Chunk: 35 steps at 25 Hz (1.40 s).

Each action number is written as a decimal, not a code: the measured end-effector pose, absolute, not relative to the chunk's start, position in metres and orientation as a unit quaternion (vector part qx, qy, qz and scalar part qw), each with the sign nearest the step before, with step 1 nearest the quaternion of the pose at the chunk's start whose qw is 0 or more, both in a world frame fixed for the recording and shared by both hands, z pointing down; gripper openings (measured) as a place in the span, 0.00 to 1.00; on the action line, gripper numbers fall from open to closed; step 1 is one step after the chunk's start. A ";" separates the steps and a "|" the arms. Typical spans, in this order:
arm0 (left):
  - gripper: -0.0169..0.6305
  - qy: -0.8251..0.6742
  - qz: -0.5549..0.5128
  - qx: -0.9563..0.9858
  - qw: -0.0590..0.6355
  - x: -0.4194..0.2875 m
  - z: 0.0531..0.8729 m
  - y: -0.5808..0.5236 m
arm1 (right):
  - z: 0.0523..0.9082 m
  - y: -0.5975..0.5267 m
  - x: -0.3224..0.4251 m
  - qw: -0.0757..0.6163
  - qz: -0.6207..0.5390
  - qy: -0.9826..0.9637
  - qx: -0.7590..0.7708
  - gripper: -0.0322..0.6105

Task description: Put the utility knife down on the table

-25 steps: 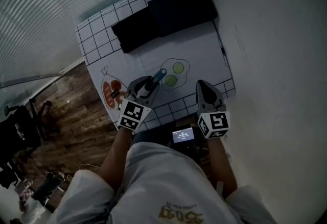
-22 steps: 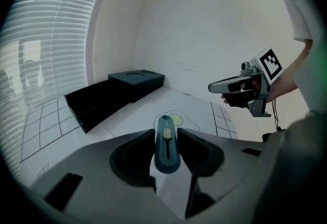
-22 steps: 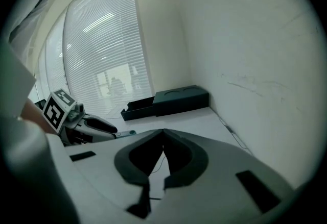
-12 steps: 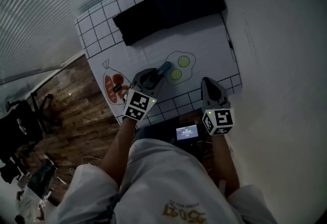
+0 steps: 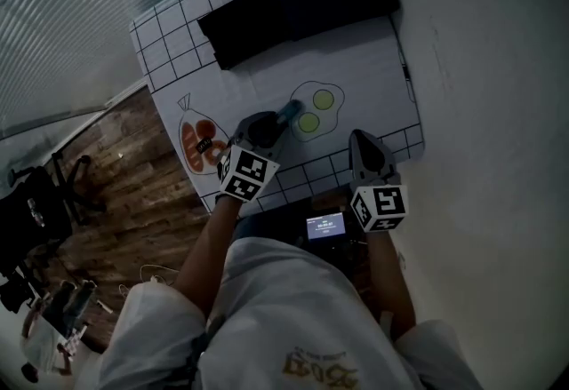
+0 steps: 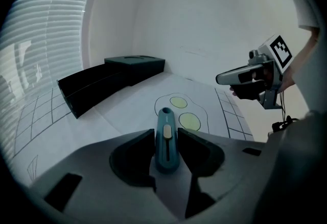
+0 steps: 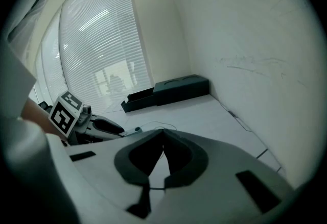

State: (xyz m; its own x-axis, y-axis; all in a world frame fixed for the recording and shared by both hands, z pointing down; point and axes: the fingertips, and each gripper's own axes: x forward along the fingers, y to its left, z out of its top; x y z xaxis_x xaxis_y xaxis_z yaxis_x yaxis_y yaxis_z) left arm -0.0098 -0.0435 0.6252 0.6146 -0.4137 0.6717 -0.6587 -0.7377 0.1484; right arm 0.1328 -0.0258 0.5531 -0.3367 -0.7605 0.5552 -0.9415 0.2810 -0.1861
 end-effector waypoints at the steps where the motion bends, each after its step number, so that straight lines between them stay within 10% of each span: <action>1: 0.26 -0.306 0.323 0.875 0.192 -0.009 0.627 -0.043 | 0.554 -0.025 0.132 0.183 0.248 -0.780 0.545 0.06; 27: 0.30 -0.346 0.262 0.888 0.153 -0.014 0.584 -0.047 | 0.535 -0.024 0.129 0.171 0.224 -0.792 0.541 0.06; 35: 0.04 -0.370 0.219 0.891 0.149 -0.024 0.542 -0.056 | 0.505 -0.031 0.121 0.164 0.183 -0.807 0.537 0.06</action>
